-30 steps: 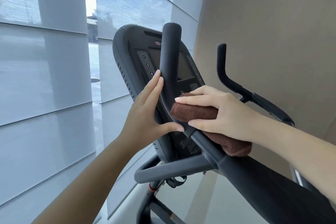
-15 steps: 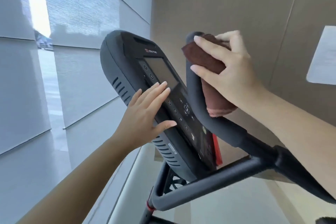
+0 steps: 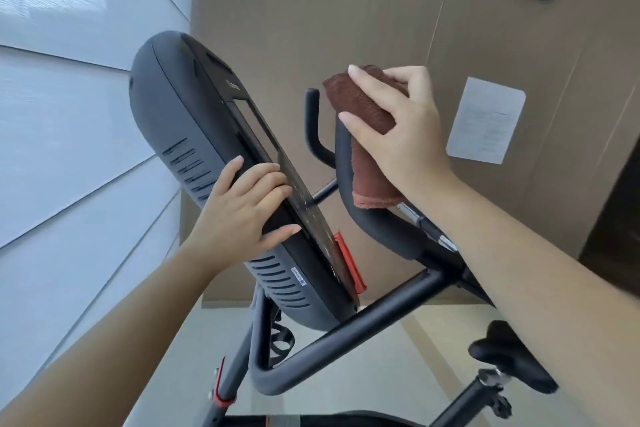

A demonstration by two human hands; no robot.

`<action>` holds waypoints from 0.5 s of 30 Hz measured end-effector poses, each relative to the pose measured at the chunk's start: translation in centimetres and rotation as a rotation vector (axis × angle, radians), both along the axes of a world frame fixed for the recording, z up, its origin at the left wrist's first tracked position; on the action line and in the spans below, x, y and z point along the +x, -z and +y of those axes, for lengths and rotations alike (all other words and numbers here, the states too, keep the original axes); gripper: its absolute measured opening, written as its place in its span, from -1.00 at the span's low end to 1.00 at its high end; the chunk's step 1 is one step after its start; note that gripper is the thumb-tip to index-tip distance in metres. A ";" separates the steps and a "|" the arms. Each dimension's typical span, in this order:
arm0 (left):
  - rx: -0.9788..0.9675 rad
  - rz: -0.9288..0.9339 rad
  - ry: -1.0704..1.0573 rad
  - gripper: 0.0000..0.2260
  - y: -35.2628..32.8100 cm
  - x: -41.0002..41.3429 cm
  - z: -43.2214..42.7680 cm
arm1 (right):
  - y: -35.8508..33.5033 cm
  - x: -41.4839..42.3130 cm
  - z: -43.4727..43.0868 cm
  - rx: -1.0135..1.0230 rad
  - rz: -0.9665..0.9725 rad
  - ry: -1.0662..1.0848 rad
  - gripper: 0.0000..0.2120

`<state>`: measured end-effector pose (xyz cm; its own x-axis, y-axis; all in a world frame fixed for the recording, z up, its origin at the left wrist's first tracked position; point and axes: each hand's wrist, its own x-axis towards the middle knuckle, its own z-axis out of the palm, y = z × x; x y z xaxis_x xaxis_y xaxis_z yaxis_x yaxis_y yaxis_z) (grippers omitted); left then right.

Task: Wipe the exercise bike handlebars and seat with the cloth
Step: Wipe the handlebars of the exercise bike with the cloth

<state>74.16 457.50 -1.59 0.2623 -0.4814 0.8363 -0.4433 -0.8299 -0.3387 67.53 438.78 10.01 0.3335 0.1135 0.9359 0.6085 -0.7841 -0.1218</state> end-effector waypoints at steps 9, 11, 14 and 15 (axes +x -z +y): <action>0.006 -0.049 0.041 -0.57 -0.1 0.2 0.3 | 7.2 -4.5 -2.8 -0.519 0.185 0.215 -0.63; 0.015 -0.054 0.036 -0.57 -0.1 0.1 0.4 | 7.2 -5.0 -3.4 -0.519 0.252 0.193 -0.64; 0.019 -0.044 0.040 -0.57 -0.1 0.1 0.4 | 4.5 -3.9 -2.5 -0.288 0.176 0.094 -0.60; 0.021 -0.044 0.038 -0.57 -0.2 0.1 0.4 | 3.2 -3.1 -1.7 -0.200 0.105 0.077 -0.59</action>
